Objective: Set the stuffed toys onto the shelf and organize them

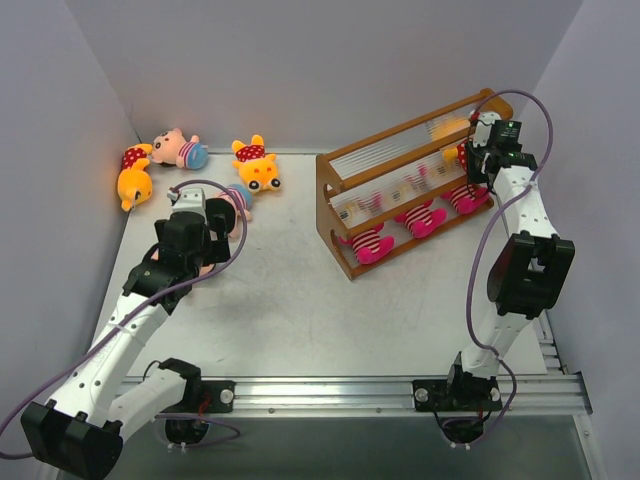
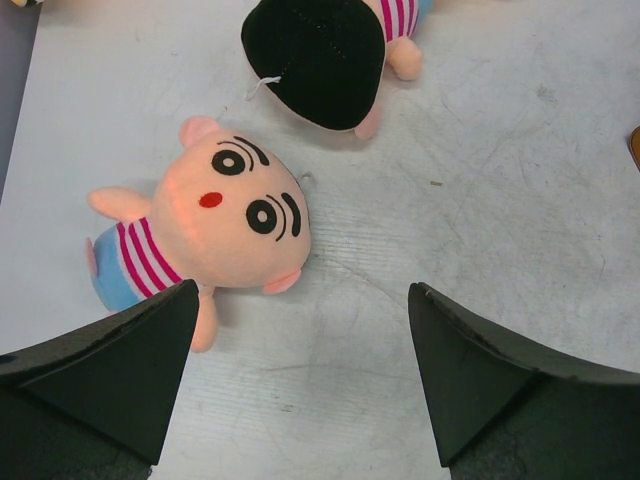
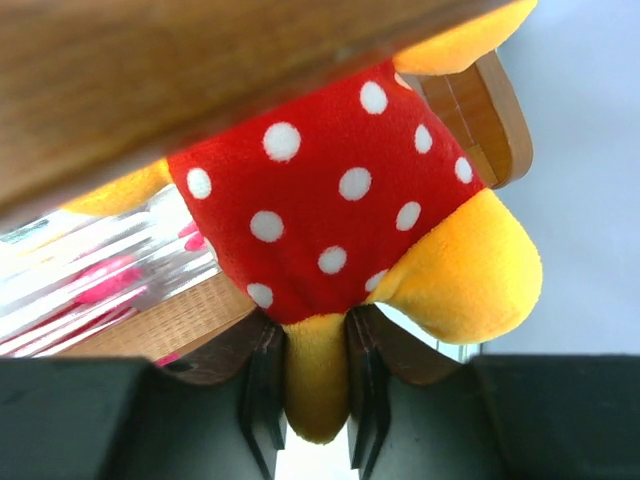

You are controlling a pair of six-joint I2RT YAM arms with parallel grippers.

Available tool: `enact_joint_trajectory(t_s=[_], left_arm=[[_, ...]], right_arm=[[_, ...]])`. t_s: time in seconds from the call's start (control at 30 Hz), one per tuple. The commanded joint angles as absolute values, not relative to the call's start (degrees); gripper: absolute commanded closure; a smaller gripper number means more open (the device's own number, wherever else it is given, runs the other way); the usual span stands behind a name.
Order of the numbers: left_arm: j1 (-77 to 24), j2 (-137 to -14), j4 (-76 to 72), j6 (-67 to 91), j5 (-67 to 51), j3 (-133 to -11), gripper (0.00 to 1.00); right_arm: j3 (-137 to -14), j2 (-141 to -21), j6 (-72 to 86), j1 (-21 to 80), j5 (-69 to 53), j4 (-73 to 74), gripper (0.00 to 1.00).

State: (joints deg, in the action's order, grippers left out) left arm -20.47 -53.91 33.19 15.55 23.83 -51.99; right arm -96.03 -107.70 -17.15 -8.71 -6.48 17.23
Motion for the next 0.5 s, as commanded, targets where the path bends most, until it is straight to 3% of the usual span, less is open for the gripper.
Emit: enact_joint_trajectory(t_s=[0.0,0.23,0.33,0.47], left_arm=[[-20.6,-53.8,31.0,14.7,24.2,-52.0,0.06],[-20.6,-53.5,31.1,14.8,24.2,-52.0,0.06],[-20.6,-53.6,31.0,14.8,24.0,-52.0,0.06],[-20.6,-53.5,31.1,14.8,23.8,-52.0,0.06]], right_arm=[[-98.9,-107.1,-15.3,-8.9,-5.7,18.3,0.74],[-98.4,-106.1,-13.0,-8.6,-3.0,19.3,0.71],[-98.3,-105.8,-12.8,-8.3,-1.9,19.8,0.59],[-98.3,-105.1,-12.3,-8.3,-1.6,19.9,0.52]])
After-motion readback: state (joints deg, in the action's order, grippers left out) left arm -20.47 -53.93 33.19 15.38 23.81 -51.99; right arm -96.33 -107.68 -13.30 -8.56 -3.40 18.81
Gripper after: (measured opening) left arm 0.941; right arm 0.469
